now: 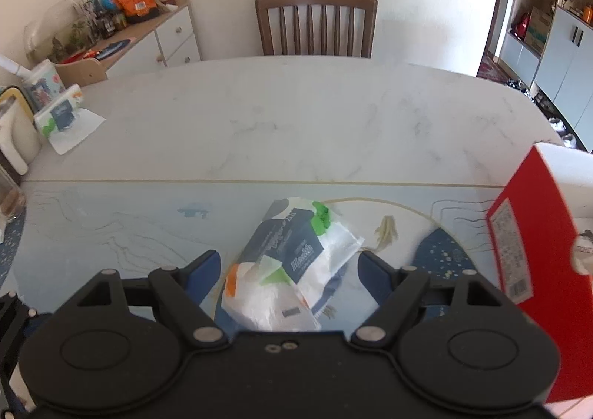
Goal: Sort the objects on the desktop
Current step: 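Grasp the white-blue tissue pack with the right tool while the left tool grasps the yellow toy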
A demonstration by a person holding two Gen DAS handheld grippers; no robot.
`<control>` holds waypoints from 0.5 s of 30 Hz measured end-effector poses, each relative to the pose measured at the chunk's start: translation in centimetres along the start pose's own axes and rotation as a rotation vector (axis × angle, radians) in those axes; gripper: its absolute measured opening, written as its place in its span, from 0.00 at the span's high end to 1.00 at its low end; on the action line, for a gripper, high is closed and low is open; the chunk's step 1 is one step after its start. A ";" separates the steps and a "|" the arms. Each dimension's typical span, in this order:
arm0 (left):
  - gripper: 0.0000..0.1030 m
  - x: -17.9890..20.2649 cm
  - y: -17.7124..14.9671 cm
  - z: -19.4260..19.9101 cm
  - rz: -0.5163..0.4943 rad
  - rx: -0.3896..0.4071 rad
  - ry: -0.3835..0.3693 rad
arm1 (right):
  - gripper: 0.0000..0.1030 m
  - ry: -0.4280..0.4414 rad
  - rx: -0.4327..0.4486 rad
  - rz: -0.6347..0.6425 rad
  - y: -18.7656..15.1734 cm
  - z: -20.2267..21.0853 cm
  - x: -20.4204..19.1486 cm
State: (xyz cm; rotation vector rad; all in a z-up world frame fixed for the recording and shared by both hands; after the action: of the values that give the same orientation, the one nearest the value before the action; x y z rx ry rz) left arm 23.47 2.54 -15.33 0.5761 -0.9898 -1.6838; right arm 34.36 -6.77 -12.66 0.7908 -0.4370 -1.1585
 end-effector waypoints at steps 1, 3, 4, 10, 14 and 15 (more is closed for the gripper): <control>0.00 -0.1 -0.1 -0.2 -0.005 0.000 0.000 | 0.21 -0.007 -0.008 -0.003 -0.1 -0.5 0.0; 0.00 -0.3 -0.4 -0.5 -0.012 -0.004 0.003 | 0.21 -0.015 -0.027 -0.012 -0.4 -1.6 -0.1; 0.00 -0.4 -0.5 -0.6 -0.007 -0.006 0.002 | 0.21 -0.021 -0.032 -0.019 -0.6 -2.1 -0.1; 0.00 -0.8 -1.0 -1.2 -0.006 -0.009 -0.004 | 0.21 -0.045 -0.061 -0.055 -0.8 -4.2 0.1; 0.00 -0.6 -1.5 -1.7 -0.018 -0.021 -0.008 | 0.21 -0.065 -0.079 -0.058 -1.3 -5.4 0.3; 0.00 -0.5 -1.7 -1.8 -0.024 -0.023 -0.009 | 0.21 -0.069 -0.084 -0.056 -1.5 -5.6 0.3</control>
State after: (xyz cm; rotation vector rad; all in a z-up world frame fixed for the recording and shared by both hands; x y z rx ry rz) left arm 24.17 2.61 -17.76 0.5680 -0.9723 -1.7177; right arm 37.33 -5.51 -17.48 0.6959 -0.4228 -1.2511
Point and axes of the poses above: each gripper's, at about its wrist camera, not at the fingertips, and z roughly against the way its jaws point, x to its right, y to its top, the point moved 7 cm from there along -z, roughly the way its jaws point, and after that the axes turned 12 degrees about x, right-handed, at the moved point
